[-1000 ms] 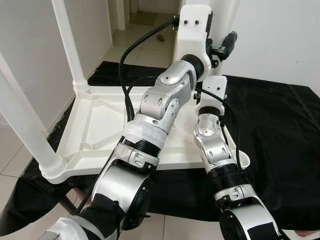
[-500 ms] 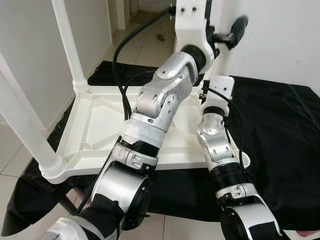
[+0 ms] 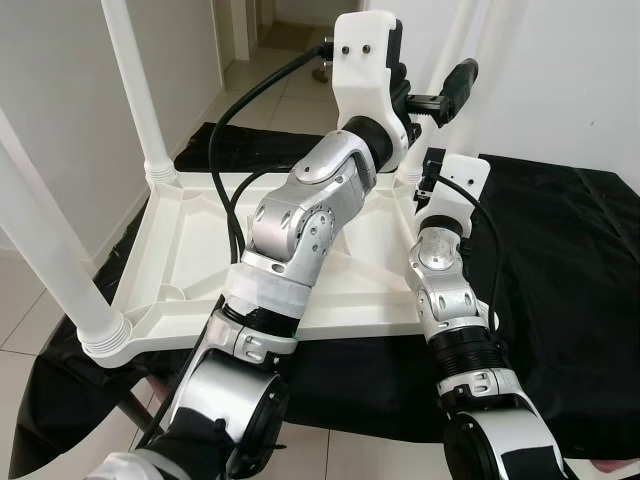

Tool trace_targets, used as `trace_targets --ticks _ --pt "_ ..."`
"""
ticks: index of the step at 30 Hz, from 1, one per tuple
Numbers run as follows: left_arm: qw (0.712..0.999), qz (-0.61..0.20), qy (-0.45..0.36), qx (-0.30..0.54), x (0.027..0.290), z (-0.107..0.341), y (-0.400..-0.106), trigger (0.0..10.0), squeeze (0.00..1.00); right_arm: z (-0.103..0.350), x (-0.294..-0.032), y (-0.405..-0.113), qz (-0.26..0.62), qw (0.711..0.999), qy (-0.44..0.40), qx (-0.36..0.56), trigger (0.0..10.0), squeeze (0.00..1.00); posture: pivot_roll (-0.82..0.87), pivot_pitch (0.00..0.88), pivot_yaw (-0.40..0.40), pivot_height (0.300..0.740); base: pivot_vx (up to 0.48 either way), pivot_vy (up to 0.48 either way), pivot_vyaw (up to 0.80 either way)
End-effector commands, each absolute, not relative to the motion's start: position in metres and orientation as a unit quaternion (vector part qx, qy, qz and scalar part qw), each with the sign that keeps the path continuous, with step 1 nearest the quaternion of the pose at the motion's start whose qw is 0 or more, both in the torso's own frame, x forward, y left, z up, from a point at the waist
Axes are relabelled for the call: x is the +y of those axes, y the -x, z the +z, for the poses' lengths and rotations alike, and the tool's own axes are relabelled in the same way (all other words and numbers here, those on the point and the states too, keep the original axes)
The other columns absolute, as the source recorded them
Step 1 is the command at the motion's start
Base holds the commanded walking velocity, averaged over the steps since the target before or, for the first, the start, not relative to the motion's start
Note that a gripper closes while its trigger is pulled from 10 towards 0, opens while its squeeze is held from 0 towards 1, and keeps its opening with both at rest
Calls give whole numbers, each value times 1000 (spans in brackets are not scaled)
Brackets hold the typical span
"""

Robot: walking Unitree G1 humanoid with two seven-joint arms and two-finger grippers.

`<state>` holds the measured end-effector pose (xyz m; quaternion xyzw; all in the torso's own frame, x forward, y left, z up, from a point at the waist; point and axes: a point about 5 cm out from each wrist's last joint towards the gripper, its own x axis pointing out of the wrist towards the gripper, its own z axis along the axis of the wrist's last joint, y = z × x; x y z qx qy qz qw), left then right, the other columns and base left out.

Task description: Building children table

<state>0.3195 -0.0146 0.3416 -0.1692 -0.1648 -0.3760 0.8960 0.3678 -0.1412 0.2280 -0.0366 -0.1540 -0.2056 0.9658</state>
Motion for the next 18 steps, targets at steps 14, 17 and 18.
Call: trace_targets --ticks 14,17,18 --pt "922 -346 153 -84 6 270 -328 10000 0 224 -160 -351 -159 973 23 -168 10000 0 -21 0 -5 740 0 0 0" --pt "929 -333 143 -71 11 257 -329 10000 0 223 -163 -346 -150 974 21 -167 10000 0 -39 0 3 740 0 0 0" --pt "932 -328 139 -65 13 250 -329 10000 0 221 -164 -344 -146 975 20 -164 10000 0 -39 0 3 740 0 0 0"
